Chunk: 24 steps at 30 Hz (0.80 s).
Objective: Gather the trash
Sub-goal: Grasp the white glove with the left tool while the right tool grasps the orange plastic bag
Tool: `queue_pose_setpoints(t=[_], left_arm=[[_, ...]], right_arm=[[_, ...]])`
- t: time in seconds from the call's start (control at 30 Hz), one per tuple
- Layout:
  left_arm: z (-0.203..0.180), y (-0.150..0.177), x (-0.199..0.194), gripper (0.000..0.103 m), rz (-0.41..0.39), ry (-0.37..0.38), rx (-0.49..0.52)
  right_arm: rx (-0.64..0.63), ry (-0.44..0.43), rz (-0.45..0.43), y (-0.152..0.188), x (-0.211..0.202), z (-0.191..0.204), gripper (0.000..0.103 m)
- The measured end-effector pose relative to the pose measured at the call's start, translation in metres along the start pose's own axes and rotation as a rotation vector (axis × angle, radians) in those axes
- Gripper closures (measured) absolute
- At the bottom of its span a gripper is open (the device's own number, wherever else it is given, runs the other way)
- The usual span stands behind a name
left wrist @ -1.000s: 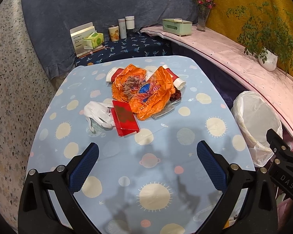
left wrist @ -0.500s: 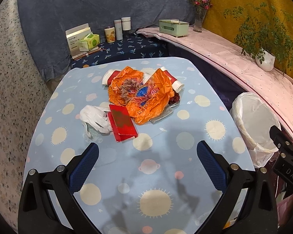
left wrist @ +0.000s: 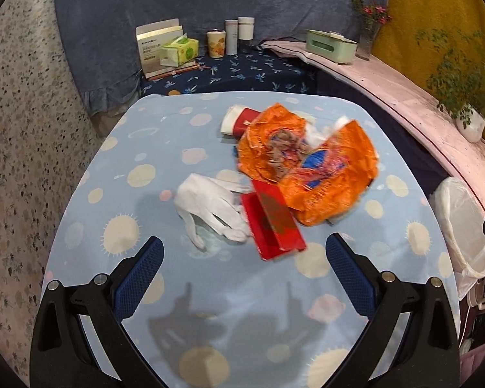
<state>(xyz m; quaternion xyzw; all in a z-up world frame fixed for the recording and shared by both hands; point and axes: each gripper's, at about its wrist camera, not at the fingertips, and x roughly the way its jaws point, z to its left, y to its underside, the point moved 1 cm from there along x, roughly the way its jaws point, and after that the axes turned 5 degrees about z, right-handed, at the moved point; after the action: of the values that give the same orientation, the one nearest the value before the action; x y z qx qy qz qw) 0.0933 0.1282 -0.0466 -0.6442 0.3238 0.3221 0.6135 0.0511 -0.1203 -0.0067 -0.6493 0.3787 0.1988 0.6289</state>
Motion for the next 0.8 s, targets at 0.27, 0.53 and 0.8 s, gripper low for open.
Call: queue_pose_setpoints(t=[0.27, 0.53, 0.8], left_arm=[[0.033, -0.022, 0.041, 0.007, 0.02, 0.005, -0.017], [0.063, -0.036, 0.087, 0.007, 0.09, 0.032, -0.099], [0.064, -0.042, 0.113, 0.031, 0.137, 0.105, -0.12]], right_arm=[[-0.007, -0.086, 0.005, -0.024, 0.027, 0.043, 0.007], [-0.021, -0.133, 0.014, -0.046, 0.057, 0.078, 0.012], [-0.021, -0.168, 0.076, -0.056, 0.099, 0.104, 0.03]])
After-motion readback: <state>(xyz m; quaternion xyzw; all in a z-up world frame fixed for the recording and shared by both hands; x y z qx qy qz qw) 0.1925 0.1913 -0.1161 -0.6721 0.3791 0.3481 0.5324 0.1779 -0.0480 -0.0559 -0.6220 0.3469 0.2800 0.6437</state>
